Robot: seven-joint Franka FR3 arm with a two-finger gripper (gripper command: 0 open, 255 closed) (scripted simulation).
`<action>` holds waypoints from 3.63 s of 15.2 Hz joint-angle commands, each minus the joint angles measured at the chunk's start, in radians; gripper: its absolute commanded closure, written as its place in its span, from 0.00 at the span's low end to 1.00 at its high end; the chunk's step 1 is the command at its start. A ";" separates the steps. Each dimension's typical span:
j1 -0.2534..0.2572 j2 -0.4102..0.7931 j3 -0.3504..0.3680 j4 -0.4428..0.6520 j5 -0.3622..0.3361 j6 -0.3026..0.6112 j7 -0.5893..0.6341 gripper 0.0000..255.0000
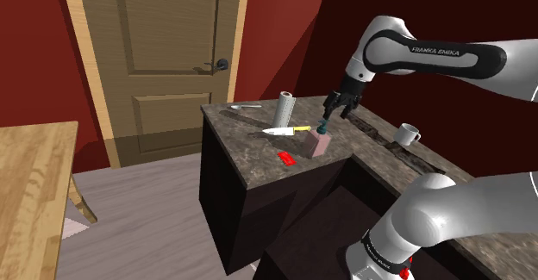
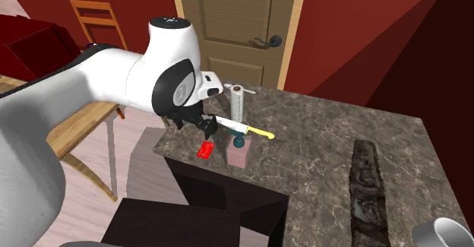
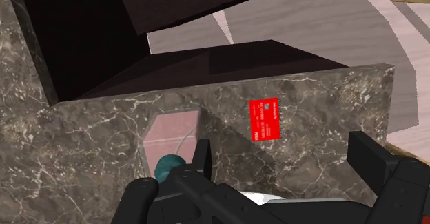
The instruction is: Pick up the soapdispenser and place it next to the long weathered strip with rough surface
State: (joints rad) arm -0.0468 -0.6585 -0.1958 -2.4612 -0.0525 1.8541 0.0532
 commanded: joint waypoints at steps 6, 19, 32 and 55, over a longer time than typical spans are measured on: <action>-0.008 0.221 -0.148 0.073 0.025 0.161 -0.146 0.00; 0.013 0.471 -0.260 0.110 0.145 0.358 -0.306 0.00; 0.013 0.471 -0.259 0.110 0.145 0.358 -0.306 1.00; 0.005 0.382 -0.232 0.275 0.097 0.115 -0.242 1.00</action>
State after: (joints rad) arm -0.0412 -0.2730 -0.4296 -2.1985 0.0465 1.9847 -0.1921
